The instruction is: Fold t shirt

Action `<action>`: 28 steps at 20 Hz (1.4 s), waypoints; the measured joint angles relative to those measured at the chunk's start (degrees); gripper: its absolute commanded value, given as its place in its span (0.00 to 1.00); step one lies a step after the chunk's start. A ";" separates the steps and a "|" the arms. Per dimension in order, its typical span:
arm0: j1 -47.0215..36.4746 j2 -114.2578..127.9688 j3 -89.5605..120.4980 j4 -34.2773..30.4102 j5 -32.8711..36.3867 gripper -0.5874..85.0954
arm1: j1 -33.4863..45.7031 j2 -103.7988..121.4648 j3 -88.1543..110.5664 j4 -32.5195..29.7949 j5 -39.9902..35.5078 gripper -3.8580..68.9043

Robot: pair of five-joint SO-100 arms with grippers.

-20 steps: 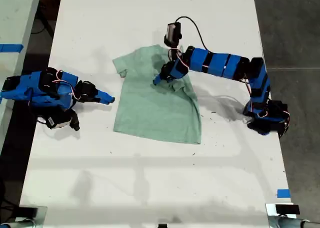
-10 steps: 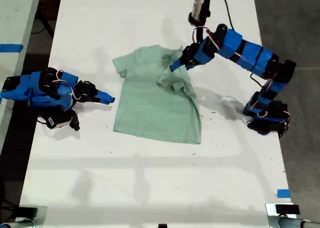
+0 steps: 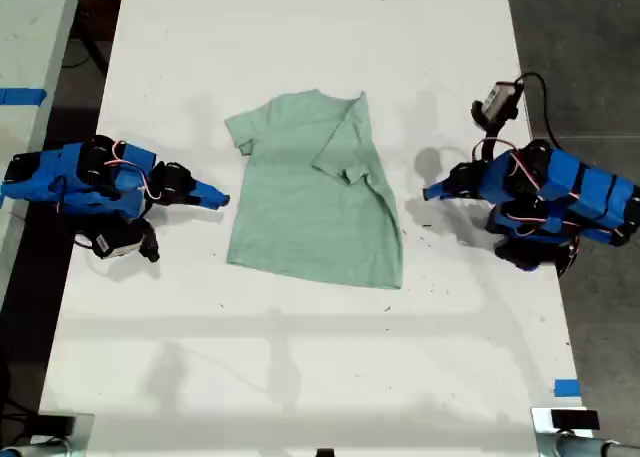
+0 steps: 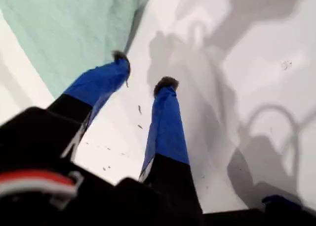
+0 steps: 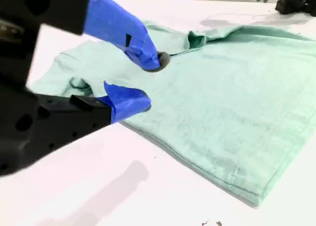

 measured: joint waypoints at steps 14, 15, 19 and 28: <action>0.00 0.00 0.00 0.00 0.00 0.13 | -3.16 15.12 13.45 -0.53 -0.97 0.07; 0.00 0.00 0.00 0.00 0.00 0.13 | -3.16 15.12 13.45 -0.53 -0.97 0.07; 0.00 0.00 0.00 0.00 0.00 0.13 | -3.16 15.12 13.54 -0.53 -0.97 0.07; 0.00 0.00 0.00 0.00 0.00 0.13 | -3.16 15.12 13.54 -0.53 -0.88 0.07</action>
